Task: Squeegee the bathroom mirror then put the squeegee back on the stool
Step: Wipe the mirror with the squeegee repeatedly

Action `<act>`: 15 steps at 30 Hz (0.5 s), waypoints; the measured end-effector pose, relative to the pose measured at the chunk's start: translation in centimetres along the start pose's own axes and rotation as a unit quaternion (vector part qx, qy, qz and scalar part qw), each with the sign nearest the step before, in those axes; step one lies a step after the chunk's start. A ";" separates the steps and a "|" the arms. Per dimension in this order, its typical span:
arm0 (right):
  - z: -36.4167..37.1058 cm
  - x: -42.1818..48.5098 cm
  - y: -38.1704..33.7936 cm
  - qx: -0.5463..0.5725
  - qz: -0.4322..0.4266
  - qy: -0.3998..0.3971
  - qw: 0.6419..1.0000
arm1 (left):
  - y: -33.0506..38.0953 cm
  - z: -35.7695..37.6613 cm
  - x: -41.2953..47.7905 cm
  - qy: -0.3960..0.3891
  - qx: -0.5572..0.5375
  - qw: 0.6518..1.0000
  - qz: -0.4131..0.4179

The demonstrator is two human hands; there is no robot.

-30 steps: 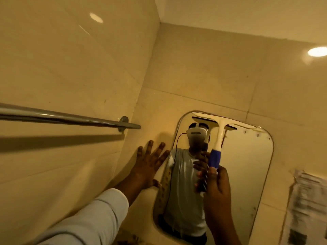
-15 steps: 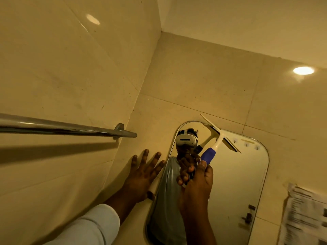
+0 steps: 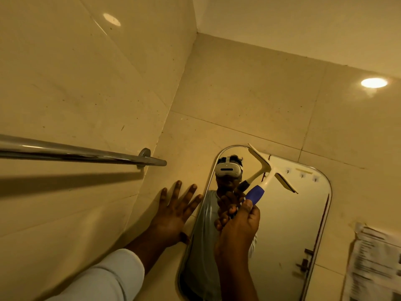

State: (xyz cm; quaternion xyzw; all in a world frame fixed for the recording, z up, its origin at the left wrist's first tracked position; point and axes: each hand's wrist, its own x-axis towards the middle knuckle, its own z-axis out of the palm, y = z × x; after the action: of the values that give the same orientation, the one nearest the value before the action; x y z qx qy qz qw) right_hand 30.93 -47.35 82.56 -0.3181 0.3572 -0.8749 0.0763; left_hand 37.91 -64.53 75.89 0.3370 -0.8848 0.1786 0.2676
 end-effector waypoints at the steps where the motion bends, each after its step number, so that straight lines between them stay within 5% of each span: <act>1: 0.0 0.0 0.3 -0.008 -0.002 0.005 1.000 | 0.0 -0.1 0.0 -0.001 0.001 1.000 0.000; 15: -1.2 -2.3 4.6 -0.112 -0.012 0.017 0.993 | 0.0 0.2 0.0 0.003 0.002 1.000 0.003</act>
State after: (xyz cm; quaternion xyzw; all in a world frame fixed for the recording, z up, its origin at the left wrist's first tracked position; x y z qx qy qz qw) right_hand 31.56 -49.19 77.61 -0.3141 0.4505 -0.8353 0.0237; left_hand 37.84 -64.64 75.73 0.3345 -0.8846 0.1820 0.2692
